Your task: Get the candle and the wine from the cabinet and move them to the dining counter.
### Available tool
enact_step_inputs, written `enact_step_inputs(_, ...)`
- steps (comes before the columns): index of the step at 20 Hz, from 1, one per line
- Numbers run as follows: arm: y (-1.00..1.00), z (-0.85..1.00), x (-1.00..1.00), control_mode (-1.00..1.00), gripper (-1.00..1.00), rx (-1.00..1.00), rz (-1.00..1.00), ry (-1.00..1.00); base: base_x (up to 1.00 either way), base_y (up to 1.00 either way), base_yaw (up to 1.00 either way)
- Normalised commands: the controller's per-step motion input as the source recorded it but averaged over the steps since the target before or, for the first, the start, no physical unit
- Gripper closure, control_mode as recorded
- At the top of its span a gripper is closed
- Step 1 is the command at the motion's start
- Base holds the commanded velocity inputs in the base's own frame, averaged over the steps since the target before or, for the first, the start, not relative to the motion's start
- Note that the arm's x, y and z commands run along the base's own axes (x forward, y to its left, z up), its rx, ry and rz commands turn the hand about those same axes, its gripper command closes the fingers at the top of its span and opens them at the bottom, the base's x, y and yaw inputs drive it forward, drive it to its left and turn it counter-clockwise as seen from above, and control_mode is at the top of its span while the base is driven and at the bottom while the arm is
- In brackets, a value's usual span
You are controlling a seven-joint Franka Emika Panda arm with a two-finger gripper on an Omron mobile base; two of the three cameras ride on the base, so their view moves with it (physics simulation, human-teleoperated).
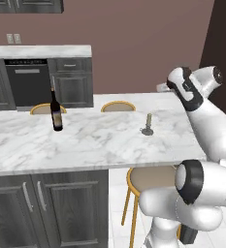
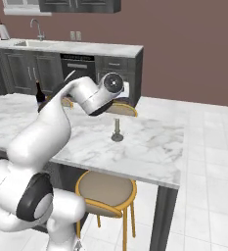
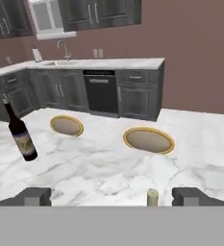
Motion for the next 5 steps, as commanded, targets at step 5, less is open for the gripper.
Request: enact_step_inputs(5, 0.23, 0.62, -0.86, -1.00, -1.00, 0.00, -0.20, 0.09, 0.00, 0.00, 0.00)
